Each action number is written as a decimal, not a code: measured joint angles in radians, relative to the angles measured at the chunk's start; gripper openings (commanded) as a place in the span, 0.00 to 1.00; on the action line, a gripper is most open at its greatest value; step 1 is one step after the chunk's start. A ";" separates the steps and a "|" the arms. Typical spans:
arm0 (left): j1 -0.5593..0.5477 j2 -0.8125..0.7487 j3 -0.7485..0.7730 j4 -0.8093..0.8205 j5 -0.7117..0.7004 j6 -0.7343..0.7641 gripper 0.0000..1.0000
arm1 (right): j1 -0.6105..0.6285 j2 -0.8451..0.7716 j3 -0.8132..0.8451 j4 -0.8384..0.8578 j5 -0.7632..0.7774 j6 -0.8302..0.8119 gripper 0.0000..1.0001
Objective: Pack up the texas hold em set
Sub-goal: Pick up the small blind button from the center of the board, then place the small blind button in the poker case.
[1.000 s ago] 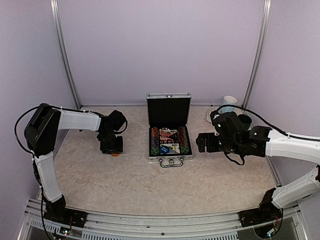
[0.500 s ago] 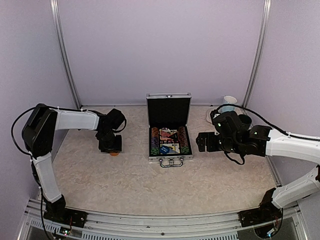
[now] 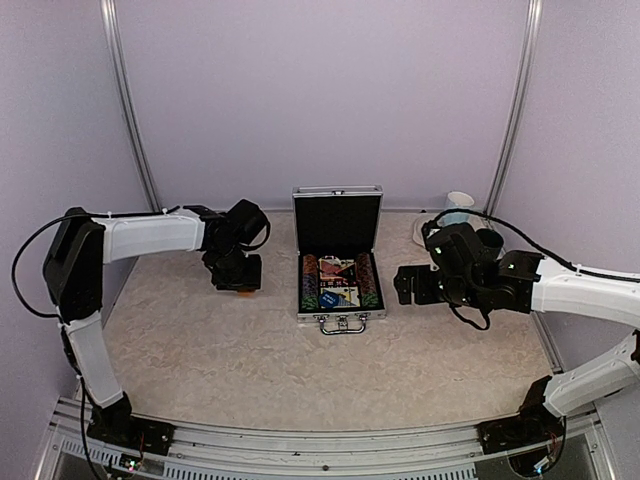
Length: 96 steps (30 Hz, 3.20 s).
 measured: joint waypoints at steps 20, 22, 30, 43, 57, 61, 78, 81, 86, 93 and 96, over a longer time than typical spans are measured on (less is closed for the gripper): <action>-0.219 0.138 0.377 -0.059 0.024 -0.032 0.54 | -0.011 -0.074 -0.077 -0.037 0.050 0.081 0.99; -0.237 0.167 0.408 -0.060 0.031 -0.034 0.54 | -0.013 -0.094 -0.085 -0.045 0.054 0.090 0.99; -0.311 0.257 0.508 -0.039 0.083 -0.042 0.53 | -0.013 -0.145 -0.090 -0.071 0.058 0.115 0.99; -0.343 0.390 0.572 0.053 0.132 -0.058 0.54 | -0.013 -0.202 -0.108 -0.099 0.066 0.134 0.99; -0.342 0.463 0.592 0.113 0.130 -0.075 0.54 | -0.014 -0.219 -0.110 -0.105 0.068 0.133 0.99; -0.342 0.466 0.592 0.113 0.118 -0.077 0.55 | -0.014 -0.219 -0.110 -0.105 0.069 0.132 0.99; -0.336 0.467 0.593 0.113 0.085 -0.082 0.62 | -0.014 -0.217 -0.110 -0.104 0.071 0.124 0.99; -0.336 0.467 0.592 0.114 0.085 -0.086 0.68 | -0.014 -0.217 -0.114 -0.101 0.070 0.124 0.99; -0.336 0.439 0.549 0.120 0.085 -0.089 0.75 | -0.014 -0.215 -0.119 -0.101 0.068 0.122 0.99; -0.346 0.240 0.355 0.151 0.074 -0.069 0.99 | -0.014 -0.220 -0.142 -0.091 0.054 0.112 0.99; -0.349 0.115 0.248 0.169 0.068 -0.060 0.99 | -0.014 -0.220 -0.150 -0.084 0.045 0.109 0.99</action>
